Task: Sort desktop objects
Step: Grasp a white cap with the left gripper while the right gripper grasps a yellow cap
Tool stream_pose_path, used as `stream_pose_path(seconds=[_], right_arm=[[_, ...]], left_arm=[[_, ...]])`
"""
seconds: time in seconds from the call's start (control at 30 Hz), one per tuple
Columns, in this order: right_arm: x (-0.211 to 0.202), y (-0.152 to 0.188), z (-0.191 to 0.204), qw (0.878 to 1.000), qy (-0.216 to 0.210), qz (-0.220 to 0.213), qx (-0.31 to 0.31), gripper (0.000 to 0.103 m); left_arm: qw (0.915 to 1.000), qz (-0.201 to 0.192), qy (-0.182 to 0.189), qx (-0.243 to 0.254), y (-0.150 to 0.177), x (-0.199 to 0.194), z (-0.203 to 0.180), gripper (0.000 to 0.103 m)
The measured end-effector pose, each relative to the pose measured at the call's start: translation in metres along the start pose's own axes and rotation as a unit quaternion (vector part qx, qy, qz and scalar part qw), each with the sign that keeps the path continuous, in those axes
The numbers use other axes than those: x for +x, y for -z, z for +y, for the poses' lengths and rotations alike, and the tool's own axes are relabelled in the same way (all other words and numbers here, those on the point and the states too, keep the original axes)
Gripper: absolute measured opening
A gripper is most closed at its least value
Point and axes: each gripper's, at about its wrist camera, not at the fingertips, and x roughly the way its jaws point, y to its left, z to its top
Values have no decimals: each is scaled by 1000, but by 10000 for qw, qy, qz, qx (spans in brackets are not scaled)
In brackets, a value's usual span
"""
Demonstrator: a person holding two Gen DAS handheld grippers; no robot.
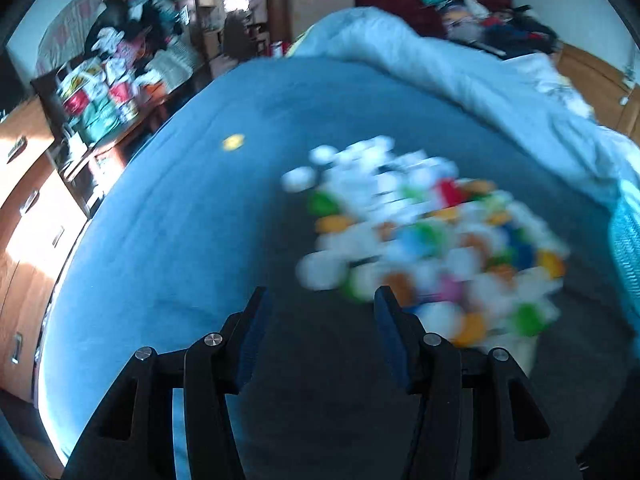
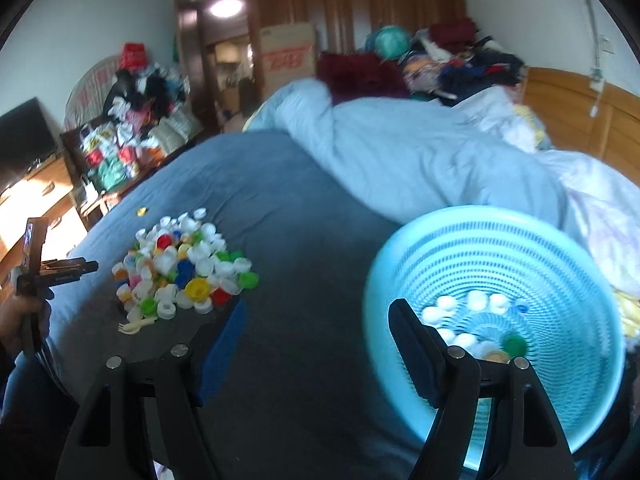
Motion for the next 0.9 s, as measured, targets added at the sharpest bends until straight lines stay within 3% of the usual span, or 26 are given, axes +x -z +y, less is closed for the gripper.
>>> stream_pose_path(seconds=[0.2, 0.4, 0.53, 0.57, 0.63, 0.77, 0.9], right_arm=[[45, -18, 43, 9993, -99, 220, -287, 79], [81, -40, 95, 9965, -305, 301, -720, 79], [99, -56, 126, 9943, -550, 319, -854, 78], [102, -60, 134, 9937, -598, 301, -903, 78], [106, -68, 151, 9918, -701, 244, -1038, 77], [120, -83, 179, 9878, -934, 208, -1226, 70], [158, -104, 216, 9810, -1386, 309, -1320, 70]], left_arm=[[9975, 323, 506, 381, 7, 57, 12, 42], [9937, 184, 1002, 460, -7, 71, 15, 42], [9912, 297, 1100, 670, -10, 75, 8, 40], [9907, 296, 1167, 629, -12, 76, 9, 40], [9905, 304, 1244, 500, -16, 76, 14, 26], [9900, 223, 1393, 32, -22, 74, 27, 26], [9908, -200, 1039, -838, -27, 59, 63, 26]])
